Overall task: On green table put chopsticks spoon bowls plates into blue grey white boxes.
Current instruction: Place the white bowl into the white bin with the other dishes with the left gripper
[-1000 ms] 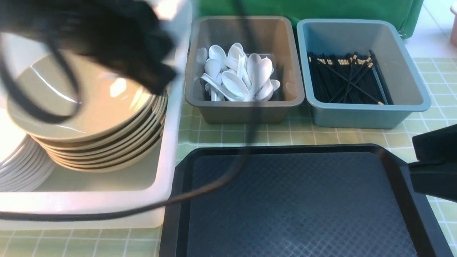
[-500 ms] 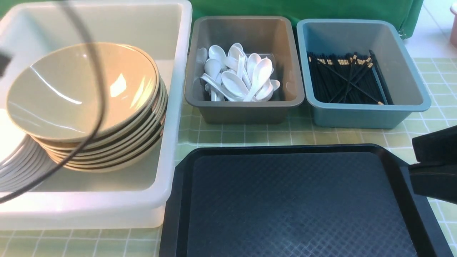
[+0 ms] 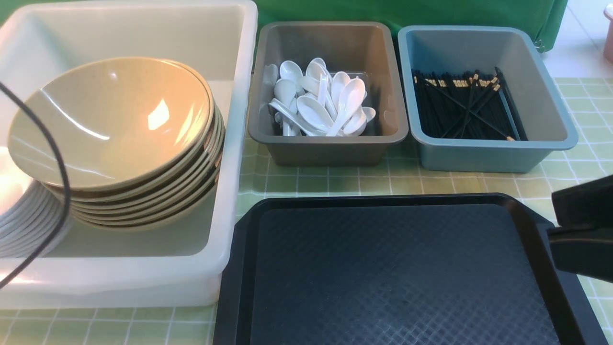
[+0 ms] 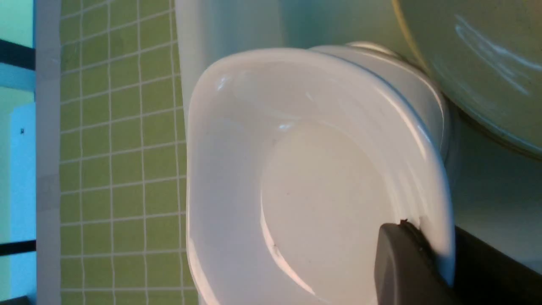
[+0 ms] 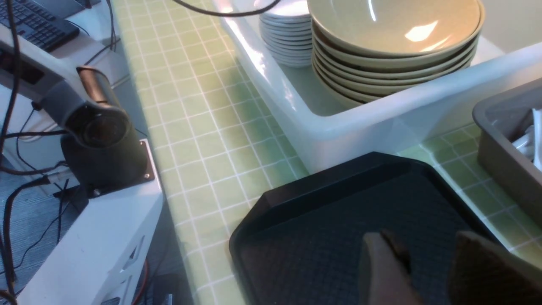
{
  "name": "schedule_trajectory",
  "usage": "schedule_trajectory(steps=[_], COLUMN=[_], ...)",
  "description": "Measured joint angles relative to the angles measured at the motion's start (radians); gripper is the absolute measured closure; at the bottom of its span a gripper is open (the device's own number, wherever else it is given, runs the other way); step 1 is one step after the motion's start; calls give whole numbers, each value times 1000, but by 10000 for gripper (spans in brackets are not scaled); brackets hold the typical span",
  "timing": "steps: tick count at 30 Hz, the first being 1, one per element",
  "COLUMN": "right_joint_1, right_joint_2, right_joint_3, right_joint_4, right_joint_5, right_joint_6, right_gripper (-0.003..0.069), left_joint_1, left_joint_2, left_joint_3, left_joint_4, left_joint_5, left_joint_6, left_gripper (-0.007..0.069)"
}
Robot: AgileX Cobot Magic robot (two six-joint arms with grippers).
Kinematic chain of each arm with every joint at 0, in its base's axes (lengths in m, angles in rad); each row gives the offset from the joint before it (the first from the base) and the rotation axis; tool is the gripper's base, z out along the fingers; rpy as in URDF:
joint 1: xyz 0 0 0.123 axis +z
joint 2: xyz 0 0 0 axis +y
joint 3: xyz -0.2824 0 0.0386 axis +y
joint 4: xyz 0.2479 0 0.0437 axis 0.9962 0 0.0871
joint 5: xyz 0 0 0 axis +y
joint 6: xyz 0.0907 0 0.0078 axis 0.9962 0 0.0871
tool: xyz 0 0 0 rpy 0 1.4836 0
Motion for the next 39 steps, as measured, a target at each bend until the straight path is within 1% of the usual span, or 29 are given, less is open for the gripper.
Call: schedule_trajectory(steps=[8, 12, 16, 22, 25, 26, 29, 30, 32, 33, 34, 35, 36, 37, 39], right_joint_1=[0, 0, 0, 0, 0, 0, 0, 0, 0, 0, 0, 0, 0, 0, 0], right_joint_2=[0, 0, 0, 0, 0, 0, 0, 0, 0, 0, 0, 0, 0, 0, 0], right_joint_3=[0, 0, 0, 0, 0, 0, 0, 0, 0, 0, 0, 0, 0, 0, 0], right_joint_4=[0, 0, 0, 0, 0, 0, 0, 0, 0, 1, 1, 1, 1, 1, 1], right_joint_5=[6, 9, 9, 9, 4, 2, -12, -15, -18, -18, -18, -18, -19, -22, -28], right_joint_6=[0, 0, 0, 0, 0, 0, 0, 0, 0, 0, 0, 0, 0, 0, 0], right_gripper=[423, 423, 423, 423, 423, 423, 423, 423, 423, 423, 423, 423, 423, 423, 423], left_joint_1=[0, 0, 0, 0, 0, 0, 0, 0, 0, 0, 0, 0, 1, 1, 1], left_joint_2=[106, 168, 238, 276, 276, 276, 276, 276, 275, 270, 268, 257, 239, 214, 130], left_joint_3=[0, 0, 0, 0, 0, 0, 0, 0, 0, 0, 0, 0, 0, 0, -3], left_joint_4=[0, 3, 7, 7, 7, 7, -17, -34, -50, -68, -68, -87, -100, -115, -180], left_joint_5=[-14, -23, -25, -37, -41, -42, -43, -45, -43, -42, -41, -36, -32, -26, -20], left_joint_6=[8, -12, -63, -91, -99, -99, -98, -94, -82, -74, -74, -72, -71, -71, -71], left_gripper=[609, 609, 609, 599, 508, 501, 349, 279, 179, 101, 88, 22, -13, -31, -39])
